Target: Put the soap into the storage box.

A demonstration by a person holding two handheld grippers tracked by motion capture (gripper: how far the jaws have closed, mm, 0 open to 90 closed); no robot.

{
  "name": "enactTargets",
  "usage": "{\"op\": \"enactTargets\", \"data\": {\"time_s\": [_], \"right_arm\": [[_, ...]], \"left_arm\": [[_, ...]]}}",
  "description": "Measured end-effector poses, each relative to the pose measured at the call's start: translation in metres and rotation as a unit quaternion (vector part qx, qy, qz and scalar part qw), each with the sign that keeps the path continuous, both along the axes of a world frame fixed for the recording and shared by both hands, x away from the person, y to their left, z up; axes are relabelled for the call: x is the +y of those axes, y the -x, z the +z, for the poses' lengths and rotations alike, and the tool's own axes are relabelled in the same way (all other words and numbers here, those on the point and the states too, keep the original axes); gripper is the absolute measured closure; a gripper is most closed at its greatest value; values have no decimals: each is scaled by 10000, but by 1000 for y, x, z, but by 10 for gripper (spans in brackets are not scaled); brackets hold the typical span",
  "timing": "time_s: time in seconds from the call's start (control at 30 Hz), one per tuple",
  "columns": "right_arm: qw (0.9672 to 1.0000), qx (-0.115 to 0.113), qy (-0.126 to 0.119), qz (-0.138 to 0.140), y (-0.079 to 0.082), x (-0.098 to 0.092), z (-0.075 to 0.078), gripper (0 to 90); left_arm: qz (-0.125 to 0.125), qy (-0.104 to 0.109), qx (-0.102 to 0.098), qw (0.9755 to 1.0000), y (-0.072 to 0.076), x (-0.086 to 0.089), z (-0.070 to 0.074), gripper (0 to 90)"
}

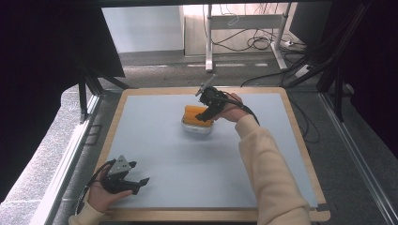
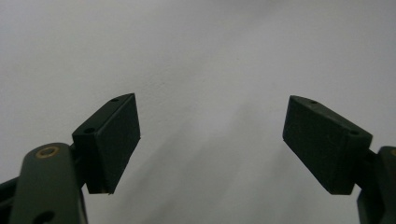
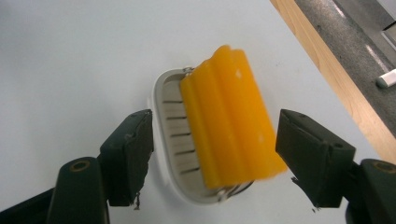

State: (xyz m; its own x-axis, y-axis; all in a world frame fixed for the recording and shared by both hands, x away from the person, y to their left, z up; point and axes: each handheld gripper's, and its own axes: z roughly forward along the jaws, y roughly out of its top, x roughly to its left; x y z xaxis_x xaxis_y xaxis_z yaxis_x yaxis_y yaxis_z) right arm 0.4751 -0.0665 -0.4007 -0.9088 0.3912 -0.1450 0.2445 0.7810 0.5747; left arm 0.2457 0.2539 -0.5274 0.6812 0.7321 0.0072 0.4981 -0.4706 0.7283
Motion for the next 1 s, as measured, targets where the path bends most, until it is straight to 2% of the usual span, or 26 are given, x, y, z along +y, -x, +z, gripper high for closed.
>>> {"op": "enactTargets", "data": {"time_s": [0.17, 0.2, 0.23, 0.27, 0.3, 0.33, 0.37, 0.4, 0.47, 0.53, 0.6, 0.63, 0.67, 0.7, 0.73, 0.83, 0.87, 0.9, 0.97, 1.0], "right_arm": [[9990, -48, -312, -311, 19, -29, -5, 267], [9990, -48, -312, -311, 19, -29, -5, 267], [9979, -80, -401, -508, 27, -40, -8, 267], [9979, -80, -401, -508, 27, -40, -8, 267], [9970, -120, -455, -617, 35, -50, -12, 266], [9970, -120, -455, -617, 35, -50, -12, 266], [9961, -123, -573, -657, 44, -59, -17, 261], [9961, -123, -573, -657, 44, -59, -17, 261], [9945, -137, -707, -762, 56, -72, -25, 260], [9939, -127, -727, -815, 62, -78, -29, 260], [9925, -128, -796, -923, 79, -94, -39, 260], [9925, -128, -796, -923, 79, -94, -39, 260], [9910, -108, -869, -1008, 89, -103, -44, 260], [9910, -108, -869, -1008, 89, -103, -44, 260], [9892, -84, -935, -1124, 102, -116, -50, 260], [9863, -67, -1042, -1274, 117, -130, -56, 260], [9863, -67, -1042, -1274, 117, -130, -56, 260], [9830, -94, -1111, -1458, 127, -139, -60, 259], [9801, -105, -1184, -1590, 135, -145, -63, 259], [9801, -105, -1184, -1590, 135, -145, -63, 259]], "left_arm": [[39, 46, -9, 10000, 0, -1, 0, 190], [39, 46, -9, 10000, 0, -1, 0, 190], [48, 47, -11, 10000, 0, -1, 0, 190], [48, 47, -11, 10000, 0, -1, 0, 190], [55, 67, -13, 10000, 0, -1, 1, 190], [55, 67, -13, 10000, 0, -1, 1, 190], [63, 72, -14, 10000, 0, -1, 0, 190], [63, 72, -14, 10000, 0, -1, 0, 190], [63, 74, -10, 10000, 0, -1, 0, 190], [59, 84, -5, 9999, 0, 0, 0, 190], [61, 81, 5, 9999, -1, 0, 0, 190], [61, 81, 5, 9999, -1, 0, 0, 190], [58, 68, 20, 10000, 0, -1, -1, 190], [58, 68, 20, 10000, 0, -1, -1, 190], [58, 60, 19, 10000, 0, -2, -1, 190], [58, 45, 24, 10000, 1, -2, -1, 190], [58, 45, 24, 10000, 1, -2, -1, 190], [77, 45, 29, 10000, 0, -2, -1, 190], [103, 50, 20, 9999, 0, -1, -2, 190], [103, 50, 20, 9999, 0, -1, -2, 190]]}}
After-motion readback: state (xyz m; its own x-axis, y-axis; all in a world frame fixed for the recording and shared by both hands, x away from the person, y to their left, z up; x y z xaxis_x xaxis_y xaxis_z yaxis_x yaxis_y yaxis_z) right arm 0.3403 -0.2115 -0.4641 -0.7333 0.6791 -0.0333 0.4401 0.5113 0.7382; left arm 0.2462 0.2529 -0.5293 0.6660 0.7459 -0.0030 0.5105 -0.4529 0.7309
